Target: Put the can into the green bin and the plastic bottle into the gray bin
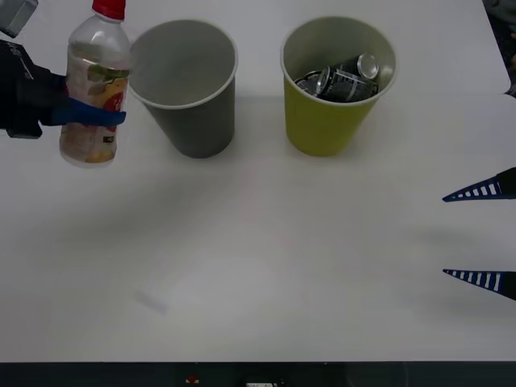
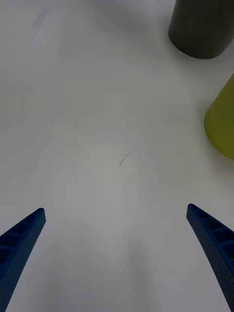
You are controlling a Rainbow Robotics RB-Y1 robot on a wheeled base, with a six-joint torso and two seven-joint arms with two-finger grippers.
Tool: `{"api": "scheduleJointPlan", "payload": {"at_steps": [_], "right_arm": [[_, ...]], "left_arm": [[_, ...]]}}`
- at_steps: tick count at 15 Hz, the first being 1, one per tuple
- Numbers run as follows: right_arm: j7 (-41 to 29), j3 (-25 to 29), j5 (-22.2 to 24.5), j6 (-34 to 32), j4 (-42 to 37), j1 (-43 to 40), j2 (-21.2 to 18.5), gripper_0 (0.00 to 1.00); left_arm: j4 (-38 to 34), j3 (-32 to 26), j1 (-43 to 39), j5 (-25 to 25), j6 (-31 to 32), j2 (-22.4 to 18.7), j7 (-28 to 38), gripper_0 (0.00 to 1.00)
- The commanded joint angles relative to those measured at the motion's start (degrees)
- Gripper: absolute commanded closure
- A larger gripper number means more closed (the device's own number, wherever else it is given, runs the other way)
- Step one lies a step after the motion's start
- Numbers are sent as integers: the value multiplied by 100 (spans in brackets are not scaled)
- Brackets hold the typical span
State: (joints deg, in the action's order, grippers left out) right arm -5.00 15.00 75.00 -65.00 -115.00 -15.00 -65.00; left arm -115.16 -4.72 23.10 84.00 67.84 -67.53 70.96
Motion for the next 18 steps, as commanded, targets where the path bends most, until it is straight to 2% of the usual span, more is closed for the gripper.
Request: {"api": "scheduleJointPlan", "payload": {"at_steps": [1,5,8,14,18], "right_arm": [[0,0,0,0,0,0,0,0],[0,0,0,0,0,0,0,0],[0,0,0,0,0,0,0,0],[0,0,0,0,0,0,0,0],[0,0,0,0,0,0,0,0]], "left_arm": [[204,639,723,362,-122,-14,445,100],[1109,2107,2129,424,-719,-6,498,100],[1962,3074,3140,450,-1009,223,498,100],[3465,4014,4379,688,-1009,917,489,100],[4019,4419,4862,863,-1009,1146,489,100]]}}
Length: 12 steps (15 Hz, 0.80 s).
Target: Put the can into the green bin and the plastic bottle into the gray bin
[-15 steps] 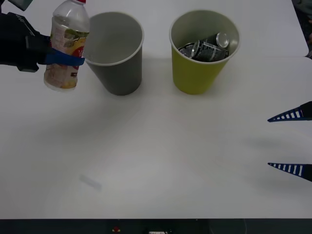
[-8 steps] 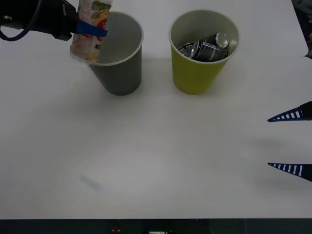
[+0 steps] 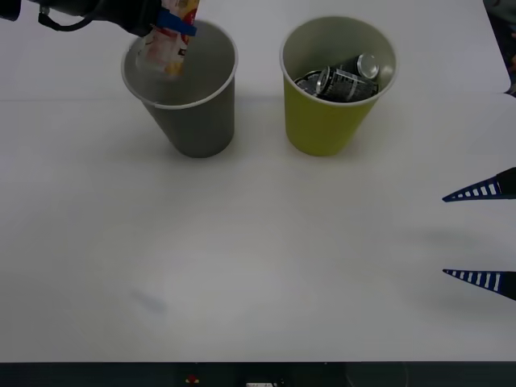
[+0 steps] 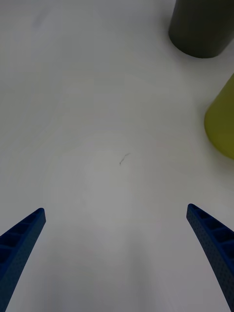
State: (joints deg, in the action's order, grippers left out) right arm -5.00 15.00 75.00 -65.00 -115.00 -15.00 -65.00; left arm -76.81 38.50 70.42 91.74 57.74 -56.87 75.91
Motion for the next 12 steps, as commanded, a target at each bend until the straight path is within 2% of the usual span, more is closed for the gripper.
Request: {"api": "scheduleJointPlan", "payload": {"at_steps": [1,4,5,7,8,12], "right_arm": [[0,0,0,0,0,0,0,0],[0,0,0,0,0,0,0,0],[0,0,0,0,0,0,0,0],[0,0,0,0,0,0,0,0],[0,0,0,0,0,0,0,0],[0,0,0,0,0,0,0,0]], "left_arm": [[193,140,165,142,0,79,-6,100],[193,166,165,239,9,79,-173,100],[193,166,165,274,9,71,-270,90],[193,166,165,283,9,71,-499,5],[193,166,165,283,9,71,-534,0],[131,157,86,81,9,-70,-947,0]]}}
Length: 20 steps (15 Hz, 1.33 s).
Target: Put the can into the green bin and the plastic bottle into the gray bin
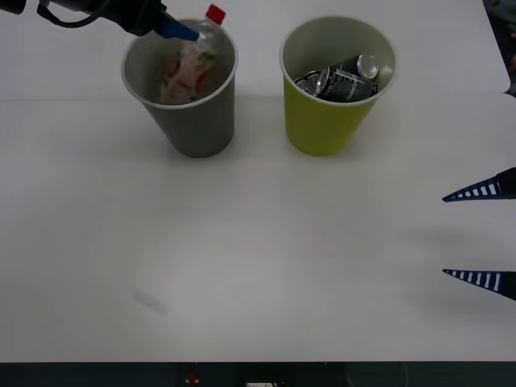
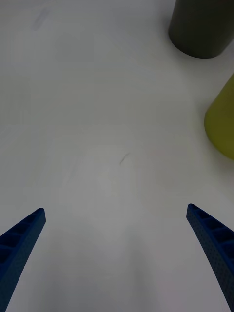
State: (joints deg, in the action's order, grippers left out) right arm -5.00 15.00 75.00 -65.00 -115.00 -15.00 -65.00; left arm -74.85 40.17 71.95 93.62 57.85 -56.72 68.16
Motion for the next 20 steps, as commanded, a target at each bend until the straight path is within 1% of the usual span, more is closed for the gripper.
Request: {"api": "scheduleJointPlan", "payload": {"at_steps": [1,3,4,6,7,12,14,16,20], "right_arm": [[0,0,0,0,0,0,0,0],[0,0,0,0,0,0,0,0],[0,0,0,0,0,0,0,0],[0,0,0,0,0,0,0,0],[0,0,0,0,0,0,0,0],[0,0,0,0,0,0,0,0],[0,0,0,0,0,0,0,0],[0,0,0,0,0,0,0,0],[0,0,0,0,0,0,0,0]], "left_arm": [[-135,-97,-164,-168,-2,-146,-241,0],[-346,-510,-560,-432,-2,-243,-444,0],[-434,-704,-779,-705,-2,-304,-540,0],[-557,-1020,-1140,-1021,7,-392,-988,0],[-662,-1222,-1412,-1276,-2,-454,-1314,0],[-1198,-1987,-2607,-2163,7,-814,-2685,0],[-1418,-2409,-3082,-2304,218,-893,-3071,0],[-1699,-3033,-3724,-2366,482,-902,-3432,0],[-2332,-3859,-5007,-2735,482,-1078,-4021,0]]}}
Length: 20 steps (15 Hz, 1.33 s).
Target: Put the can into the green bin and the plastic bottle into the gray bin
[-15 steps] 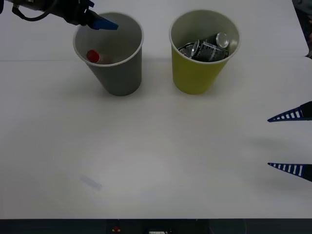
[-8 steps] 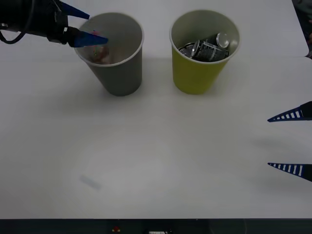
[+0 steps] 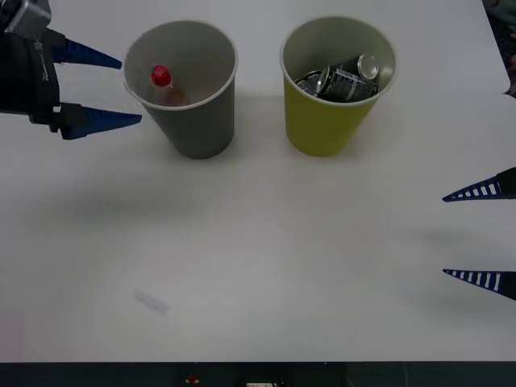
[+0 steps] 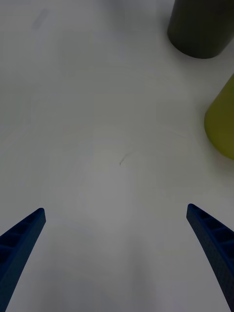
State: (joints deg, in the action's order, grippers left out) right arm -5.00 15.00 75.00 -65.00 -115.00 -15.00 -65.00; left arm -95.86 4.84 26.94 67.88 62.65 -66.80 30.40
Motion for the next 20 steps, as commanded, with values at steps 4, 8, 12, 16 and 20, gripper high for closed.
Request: {"api": "scheduleJointPlan", "payload": {"at_steps": [4,8,12,16,20], "right_arm": [[0,0,0,0,0,0,0,0],[0,0,0,0,0,0,0,0],[0,0,0,0,0,0,0,0],[0,0,0,0,0,0,0,0],[0,0,0,0,0,0,0,0]], "left_arm": [[-574,-994,-1745,-539,1,-201,-1115,0],[-820,-1486,-2712,-776,10,-430,-1994,0],[-908,-1873,-3423,-873,54,-579,-2837,0],[-917,-2101,-3854,-864,344,-773,-3198,0],[-952,-2172,-4276,-855,344,-790,-3795,0]]}}
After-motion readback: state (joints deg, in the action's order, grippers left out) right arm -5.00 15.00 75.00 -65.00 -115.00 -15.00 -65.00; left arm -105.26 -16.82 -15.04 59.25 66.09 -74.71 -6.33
